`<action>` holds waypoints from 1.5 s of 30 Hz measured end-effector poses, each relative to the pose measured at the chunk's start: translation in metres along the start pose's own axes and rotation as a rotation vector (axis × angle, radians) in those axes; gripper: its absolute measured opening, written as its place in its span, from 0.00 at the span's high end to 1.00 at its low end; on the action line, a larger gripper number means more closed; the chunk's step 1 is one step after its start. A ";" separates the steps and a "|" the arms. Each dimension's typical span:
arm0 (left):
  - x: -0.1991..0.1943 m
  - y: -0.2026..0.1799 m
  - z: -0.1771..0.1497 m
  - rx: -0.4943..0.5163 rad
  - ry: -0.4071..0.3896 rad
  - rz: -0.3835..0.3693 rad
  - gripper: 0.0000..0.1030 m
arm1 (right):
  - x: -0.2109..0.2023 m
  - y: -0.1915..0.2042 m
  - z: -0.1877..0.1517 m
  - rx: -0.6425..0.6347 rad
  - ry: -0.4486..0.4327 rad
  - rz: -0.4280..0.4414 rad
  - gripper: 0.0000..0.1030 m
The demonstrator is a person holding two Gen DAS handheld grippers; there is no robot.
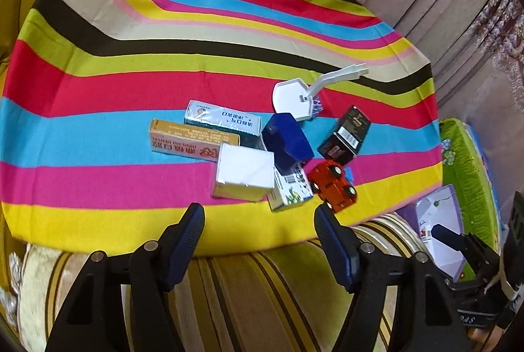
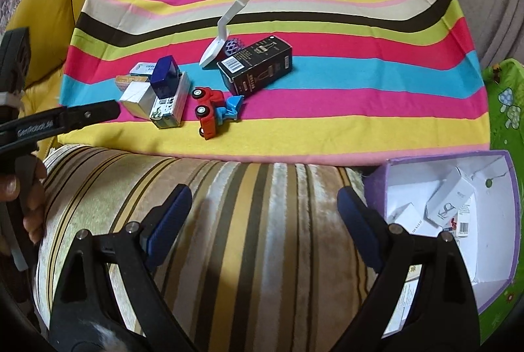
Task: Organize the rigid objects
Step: 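Move both tools back over the remaining items on the striped table, then grasp small white cube box with left tool while right tool approaches red toy car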
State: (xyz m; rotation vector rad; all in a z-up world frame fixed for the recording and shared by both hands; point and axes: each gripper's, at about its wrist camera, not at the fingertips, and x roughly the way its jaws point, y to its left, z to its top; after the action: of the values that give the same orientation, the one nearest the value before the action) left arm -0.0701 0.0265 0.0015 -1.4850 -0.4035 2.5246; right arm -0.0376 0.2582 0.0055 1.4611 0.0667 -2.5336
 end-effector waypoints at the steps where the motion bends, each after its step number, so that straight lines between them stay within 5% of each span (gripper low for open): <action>1: 0.002 0.000 0.002 0.003 0.006 0.001 0.32 | 0.002 0.001 0.001 -0.003 0.003 0.000 0.11; 11: 0.026 0.005 0.019 0.020 0.043 0.030 0.32 | 0.019 0.018 0.017 -0.040 0.014 -0.005 0.11; 25: 0.042 0.012 0.025 0.010 0.063 0.013 0.50 | 0.042 0.032 0.046 -0.055 -0.001 0.017 0.11; 33: 0.042 0.014 0.024 -0.004 0.050 -0.010 0.51 | 0.058 0.032 0.055 -0.038 0.019 0.037 0.11; 40: 0.039 0.017 0.021 -0.023 0.028 -0.023 0.51 | 0.058 0.038 0.054 -0.070 0.010 0.066 0.35; 45: 0.036 0.017 0.020 -0.020 0.007 -0.018 0.51 | 0.063 0.043 0.055 -0.093 0.021 0.081 0.42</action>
State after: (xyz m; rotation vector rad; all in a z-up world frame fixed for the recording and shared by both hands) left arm -0.1056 0.0185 -0.0245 -1.4907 -0.4405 2.5080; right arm -0.1055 0.1984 -0.0179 1.4250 0.1244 -2.4174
